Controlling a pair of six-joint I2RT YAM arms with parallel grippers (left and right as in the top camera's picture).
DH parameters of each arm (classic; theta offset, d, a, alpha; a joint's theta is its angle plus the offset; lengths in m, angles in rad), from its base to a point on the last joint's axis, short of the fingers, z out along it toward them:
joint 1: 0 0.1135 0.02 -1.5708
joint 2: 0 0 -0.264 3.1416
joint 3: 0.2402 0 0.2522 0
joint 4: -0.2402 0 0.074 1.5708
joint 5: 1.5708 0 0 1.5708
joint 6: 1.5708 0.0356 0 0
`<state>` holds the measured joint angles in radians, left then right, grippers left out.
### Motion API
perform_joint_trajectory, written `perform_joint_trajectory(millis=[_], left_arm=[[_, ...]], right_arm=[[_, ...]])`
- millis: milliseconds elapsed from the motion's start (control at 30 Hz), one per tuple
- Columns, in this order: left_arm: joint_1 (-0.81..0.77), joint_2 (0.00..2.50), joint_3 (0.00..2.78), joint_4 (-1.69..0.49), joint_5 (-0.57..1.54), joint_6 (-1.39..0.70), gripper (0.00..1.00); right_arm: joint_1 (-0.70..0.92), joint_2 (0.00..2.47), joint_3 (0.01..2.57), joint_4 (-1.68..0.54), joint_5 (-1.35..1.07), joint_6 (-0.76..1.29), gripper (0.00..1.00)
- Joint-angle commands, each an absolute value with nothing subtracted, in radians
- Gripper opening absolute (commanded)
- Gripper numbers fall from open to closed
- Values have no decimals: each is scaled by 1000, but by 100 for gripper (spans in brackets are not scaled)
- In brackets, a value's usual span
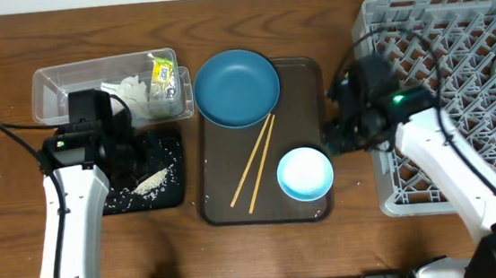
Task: Sort waste into correct bins and load items into the dishwasher rack
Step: 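Retract the left arm and reach the right gripper to the bowl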
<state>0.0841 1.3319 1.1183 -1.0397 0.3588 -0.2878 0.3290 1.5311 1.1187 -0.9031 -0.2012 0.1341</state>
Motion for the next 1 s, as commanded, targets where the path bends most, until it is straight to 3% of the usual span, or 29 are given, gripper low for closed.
perform_joint_trajectory(millis=[0, 300, 500, 633, 833, 967], left_arm=[[89, 1325, 1123, -1042, 346, -282, 49], [89, 1325, 1123, -1043, 346, -282, 50], [88, 1325, 1123, -1043, 346, -282, 50], [88, 1325, 1123, -1043, 346, -282, 50], [89, 1325, 1123, -1043, 346, -282, 51], [89, 1325, 1123, -1043, 346, -282, 51]], right_arm=[[380, 1534, 1044, -865, -218, 167, 57], [453, 1534, 888, -710, -192, 223, 46], [453, 1534, 878, -702, -79, 296, 45], [453, 1534, 878, -700, -80, 318, 28], [453, 1534, 860, -698, -90, 348, 26], [453, 1534, 854, -698, -90, 348, 20]])
